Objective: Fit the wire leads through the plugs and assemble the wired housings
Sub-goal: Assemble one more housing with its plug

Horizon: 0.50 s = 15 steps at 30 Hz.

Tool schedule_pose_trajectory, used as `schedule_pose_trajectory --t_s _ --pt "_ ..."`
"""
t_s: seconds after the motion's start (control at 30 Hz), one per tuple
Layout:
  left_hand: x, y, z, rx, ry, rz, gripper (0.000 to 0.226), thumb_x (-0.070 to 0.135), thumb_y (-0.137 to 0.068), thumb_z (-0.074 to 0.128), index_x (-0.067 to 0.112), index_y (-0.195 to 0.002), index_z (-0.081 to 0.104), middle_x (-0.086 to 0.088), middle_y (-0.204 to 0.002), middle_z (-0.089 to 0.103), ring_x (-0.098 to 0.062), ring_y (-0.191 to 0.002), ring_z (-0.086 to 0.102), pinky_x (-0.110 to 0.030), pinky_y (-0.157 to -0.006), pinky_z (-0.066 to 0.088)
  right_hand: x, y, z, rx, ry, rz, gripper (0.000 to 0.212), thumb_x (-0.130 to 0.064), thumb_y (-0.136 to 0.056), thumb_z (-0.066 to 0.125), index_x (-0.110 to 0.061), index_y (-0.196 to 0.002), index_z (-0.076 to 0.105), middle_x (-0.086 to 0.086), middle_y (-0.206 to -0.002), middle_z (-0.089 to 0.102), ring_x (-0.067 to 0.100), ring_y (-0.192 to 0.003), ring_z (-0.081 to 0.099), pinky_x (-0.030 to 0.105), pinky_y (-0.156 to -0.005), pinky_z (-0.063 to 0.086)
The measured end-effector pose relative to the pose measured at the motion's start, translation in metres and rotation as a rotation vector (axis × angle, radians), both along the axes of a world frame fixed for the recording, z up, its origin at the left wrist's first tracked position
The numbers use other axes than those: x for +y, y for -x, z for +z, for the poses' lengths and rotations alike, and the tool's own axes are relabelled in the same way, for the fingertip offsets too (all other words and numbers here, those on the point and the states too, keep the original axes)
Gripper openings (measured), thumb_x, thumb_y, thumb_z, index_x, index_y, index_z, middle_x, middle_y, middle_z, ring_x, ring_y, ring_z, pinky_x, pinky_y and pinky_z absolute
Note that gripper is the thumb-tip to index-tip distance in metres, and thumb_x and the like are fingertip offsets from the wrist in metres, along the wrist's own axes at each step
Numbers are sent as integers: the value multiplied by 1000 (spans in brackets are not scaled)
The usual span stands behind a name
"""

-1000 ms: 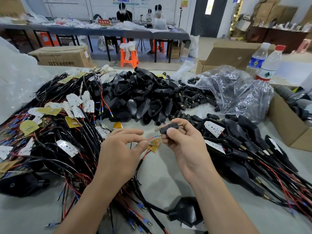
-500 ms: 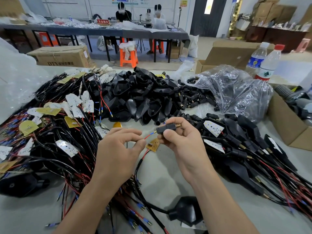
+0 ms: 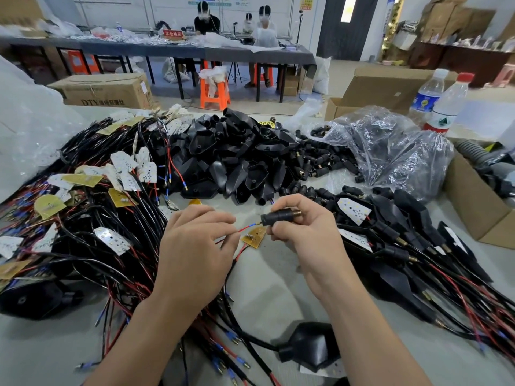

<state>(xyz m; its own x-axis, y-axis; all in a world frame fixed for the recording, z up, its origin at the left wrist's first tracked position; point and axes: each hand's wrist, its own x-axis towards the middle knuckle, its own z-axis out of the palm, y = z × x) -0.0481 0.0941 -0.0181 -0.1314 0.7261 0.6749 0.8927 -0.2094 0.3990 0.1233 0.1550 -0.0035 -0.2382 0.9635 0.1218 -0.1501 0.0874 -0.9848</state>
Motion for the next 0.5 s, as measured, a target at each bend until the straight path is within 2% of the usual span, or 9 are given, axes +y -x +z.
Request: schedule_pose_trajectory --t_s 0.07,0.17,0.3,0.4,0.43,0.5 --pt "0 0 0 -11 13 5 8 23 -78 75 21 -76 82 12 -92 76 -4 -102 52 -18 -96 29 1 -2 -1 -66 -24 13 45 21 -69 61 -22 -75 72 3 -77 66 17 -74 58 27 -68 46" --pt "2 1 -1 -103 66 -26 6 20 -82 84 24 -78 83 23 -95 70 4 -104 48 -6 -99 29 1 -4 -1 -196 -75 -9 41 20 -70 61 -20 -73 71 -6 -69 65 6 -63 54 16 -59 42" --pt "2 -2 1 -145 82 -80 13 12 -78 87 25 -81 83 27 -94 69 4 -102 54 -3 -99 32 1 -2 -3 -280 -66 -39 42 19 -71 58 -20 -71 72 -5 -66 66 6 -58 53 15 -51 39" --pt "0 -3 2 -234 97 -106 15 12 -78 87 26 -81 83 29 -94 71 3 -108 57 -4 -97 36 1 -4 -1 -241 -22 -21 43 20 -72 55 -19 -71 72 -1 -67 69 6 -57 55 11 -42 34" --pt "0 -3 3 -261 104 -112 16 12 -78 87 27 -80 83 30 -93 72 3 -110 57 -4 -96 37 0 -4 0 -208 3 -7 45 21 -72 53 -19 -71 72 0 -68 70 5 -58 57 11 -43 36" --pt "0 -2 4 -312 125 -124 21 12 -78 87 32 -78 82 31 -90 73 1 -110 59 -6 -95 39 0 -5 0 -113 61 23 47 25 -72 53 -19 -74 71 4 -72 70 10 -64 62 16 -54 46"
